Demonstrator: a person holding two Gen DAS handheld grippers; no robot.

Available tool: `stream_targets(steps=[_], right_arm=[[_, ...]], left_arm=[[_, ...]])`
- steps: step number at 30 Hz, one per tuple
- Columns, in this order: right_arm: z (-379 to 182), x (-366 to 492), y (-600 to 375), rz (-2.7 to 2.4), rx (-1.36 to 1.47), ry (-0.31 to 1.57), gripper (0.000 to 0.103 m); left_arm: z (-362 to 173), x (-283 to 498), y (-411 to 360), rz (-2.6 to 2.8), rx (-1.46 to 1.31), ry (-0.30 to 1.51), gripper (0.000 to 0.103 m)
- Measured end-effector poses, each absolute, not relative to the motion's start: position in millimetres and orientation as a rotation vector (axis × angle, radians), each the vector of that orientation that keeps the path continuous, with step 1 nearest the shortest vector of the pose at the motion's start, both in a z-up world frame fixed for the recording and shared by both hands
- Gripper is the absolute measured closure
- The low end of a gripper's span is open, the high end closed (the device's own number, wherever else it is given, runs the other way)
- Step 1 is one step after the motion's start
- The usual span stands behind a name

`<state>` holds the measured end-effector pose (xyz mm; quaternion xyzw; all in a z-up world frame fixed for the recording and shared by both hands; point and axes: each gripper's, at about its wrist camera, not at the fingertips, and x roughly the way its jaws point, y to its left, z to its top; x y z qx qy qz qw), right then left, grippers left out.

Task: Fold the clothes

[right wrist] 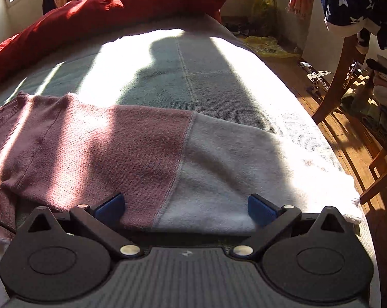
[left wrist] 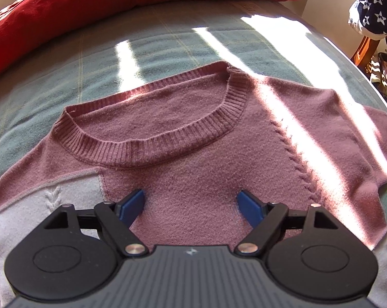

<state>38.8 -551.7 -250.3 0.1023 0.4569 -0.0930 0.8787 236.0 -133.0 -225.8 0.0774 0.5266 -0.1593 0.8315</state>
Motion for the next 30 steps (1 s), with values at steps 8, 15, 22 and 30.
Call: stream_targets(steps=[8, 15, 22, 30], right_arm=[[-245, 58, -580, -0.196, 0.297, 0.926, 0.000], [-240, 61, -572, -0.181, 0.287, 0.947, 0.000], [-202, 91, -505, -0.018, 0.302, 0.902, 0.000], [-212, 154, -378, 0.304, 0.317, 0.930, 0.000]], left_arm=[[-227, 236, -139, -0.293, 0.158, 1.126, 0.018], [-217, 234, -140, -0.280, 0.155, 1.127, 0.017], [-191, 199, -127, -0.310, 0.249, 1.084, 0.017], [-209, 156, -82, -0.241, 0.240, 1.084, 0.017]])
